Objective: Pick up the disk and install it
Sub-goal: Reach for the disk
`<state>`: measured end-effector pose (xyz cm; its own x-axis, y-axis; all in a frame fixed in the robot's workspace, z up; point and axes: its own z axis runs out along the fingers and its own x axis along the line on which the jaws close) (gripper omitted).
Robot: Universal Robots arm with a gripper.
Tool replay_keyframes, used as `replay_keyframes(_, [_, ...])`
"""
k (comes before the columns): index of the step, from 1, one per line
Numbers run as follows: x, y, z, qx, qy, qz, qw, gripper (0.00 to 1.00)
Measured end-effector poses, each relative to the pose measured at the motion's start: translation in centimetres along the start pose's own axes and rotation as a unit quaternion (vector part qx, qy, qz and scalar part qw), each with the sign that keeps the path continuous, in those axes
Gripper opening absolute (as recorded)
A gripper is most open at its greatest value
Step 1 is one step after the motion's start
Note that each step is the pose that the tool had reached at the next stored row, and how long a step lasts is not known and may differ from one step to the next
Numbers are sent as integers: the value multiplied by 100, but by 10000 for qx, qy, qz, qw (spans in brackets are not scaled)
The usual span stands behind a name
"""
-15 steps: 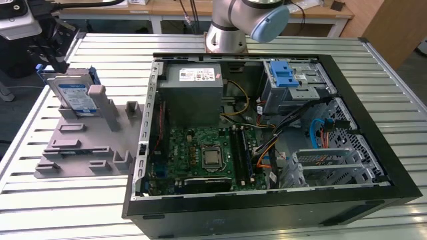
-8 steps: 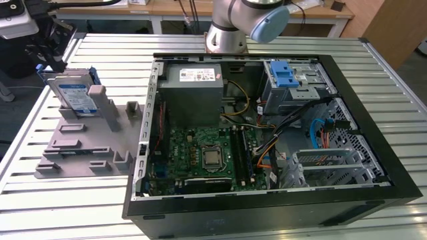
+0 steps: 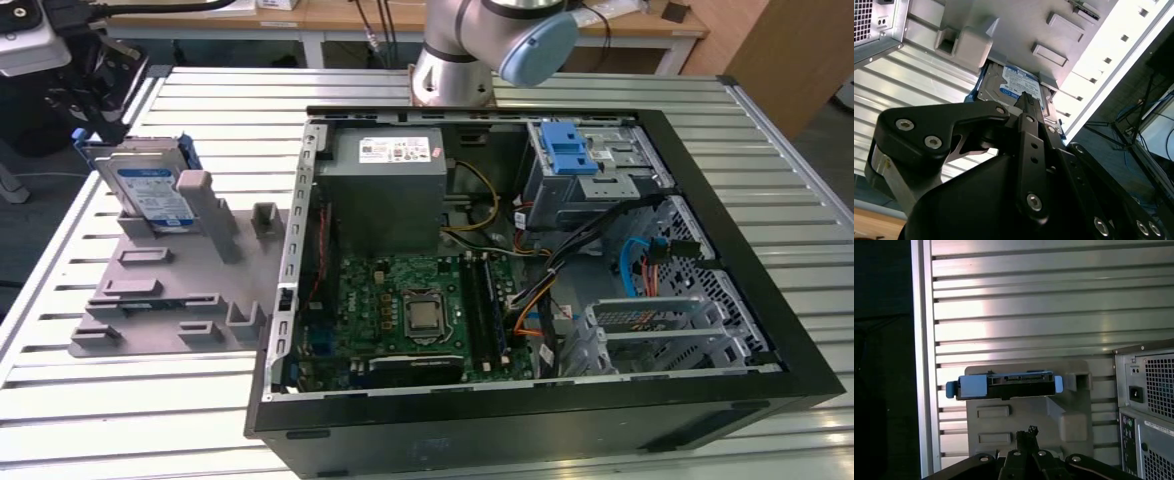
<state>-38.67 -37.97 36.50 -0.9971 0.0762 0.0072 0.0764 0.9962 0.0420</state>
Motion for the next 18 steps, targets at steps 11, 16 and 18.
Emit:
replay_keyframes(11, [97, 117, 29, 1, 4, 0, 10000, 11])
replay_keyframes(16, [167, 181, 43, 1, 6, 1, 10000, 11])
replay_keyframes(18, [197, 187, 47, 1, 6, 1, 10000, 11])
